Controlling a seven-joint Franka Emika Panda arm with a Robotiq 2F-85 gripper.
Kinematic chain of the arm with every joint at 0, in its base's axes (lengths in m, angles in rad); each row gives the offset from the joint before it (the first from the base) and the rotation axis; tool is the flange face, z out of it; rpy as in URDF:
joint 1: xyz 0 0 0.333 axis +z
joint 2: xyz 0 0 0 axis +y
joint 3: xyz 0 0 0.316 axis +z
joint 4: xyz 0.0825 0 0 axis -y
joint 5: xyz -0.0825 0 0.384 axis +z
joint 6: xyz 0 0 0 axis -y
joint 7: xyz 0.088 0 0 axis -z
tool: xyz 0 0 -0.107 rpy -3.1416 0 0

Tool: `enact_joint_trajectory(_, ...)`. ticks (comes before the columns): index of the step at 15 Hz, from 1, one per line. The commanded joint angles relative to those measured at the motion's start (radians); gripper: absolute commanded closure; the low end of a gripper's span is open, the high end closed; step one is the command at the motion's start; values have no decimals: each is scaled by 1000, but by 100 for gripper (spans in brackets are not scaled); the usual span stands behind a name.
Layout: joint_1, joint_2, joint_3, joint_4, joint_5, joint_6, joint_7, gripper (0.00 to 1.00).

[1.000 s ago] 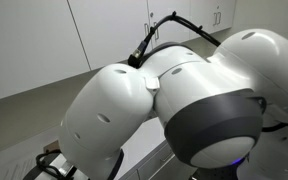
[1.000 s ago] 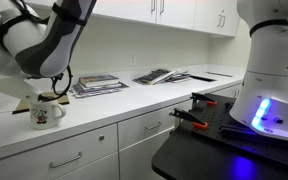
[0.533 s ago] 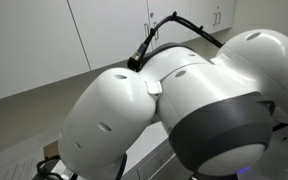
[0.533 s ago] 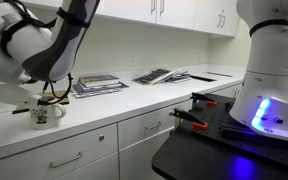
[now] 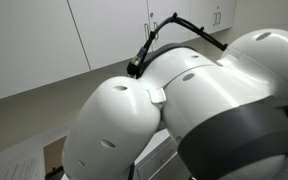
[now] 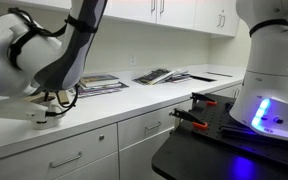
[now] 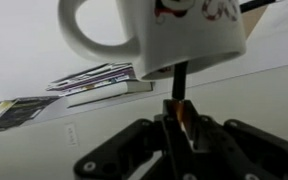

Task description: Put the pen in the mug

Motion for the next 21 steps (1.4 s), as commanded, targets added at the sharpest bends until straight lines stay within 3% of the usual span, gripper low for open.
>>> enact_joint_trajectory(1, 20, -33, -21, -56, -19, 64, 2, 96)
enact_joint_trajectory(3, 22, -36, -20, -70, -16, 80, 2, 96)
enact_joint_trajectory(4, 22, -40, -19, -77, -17, 92, 2, 75)
enact_joint_trajectory(5, 20, -44, -17, -84, -13, 100, 2, 60)
enact_joint_trajectory(13, -5, -133, -11, -134, 0, 130, 2, 2)
enact_joint_trajectory(16, -29, -191, -4, -163, 14, 145, -11, 0)
enact_joint_trajectory(17, -123, -228, 104, -162, -54, 96, 4, 0)
enact_joint_trajectory(21, -270, -305, 236, -190, -63, 103, -20, 0)
